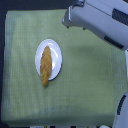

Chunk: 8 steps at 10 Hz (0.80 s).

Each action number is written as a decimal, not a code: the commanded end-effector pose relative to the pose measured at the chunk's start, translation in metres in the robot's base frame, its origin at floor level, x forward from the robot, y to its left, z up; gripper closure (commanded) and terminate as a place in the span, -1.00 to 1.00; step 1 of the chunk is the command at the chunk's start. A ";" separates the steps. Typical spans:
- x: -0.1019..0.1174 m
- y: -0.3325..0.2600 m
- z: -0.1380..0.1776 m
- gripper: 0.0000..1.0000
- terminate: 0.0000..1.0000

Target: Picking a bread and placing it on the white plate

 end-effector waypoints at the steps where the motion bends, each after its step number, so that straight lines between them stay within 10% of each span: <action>1: -0.039 -0.107 0.007 -1.00 -1.00; 8: -0.049 -0.169 0.010 -1.00 -1.00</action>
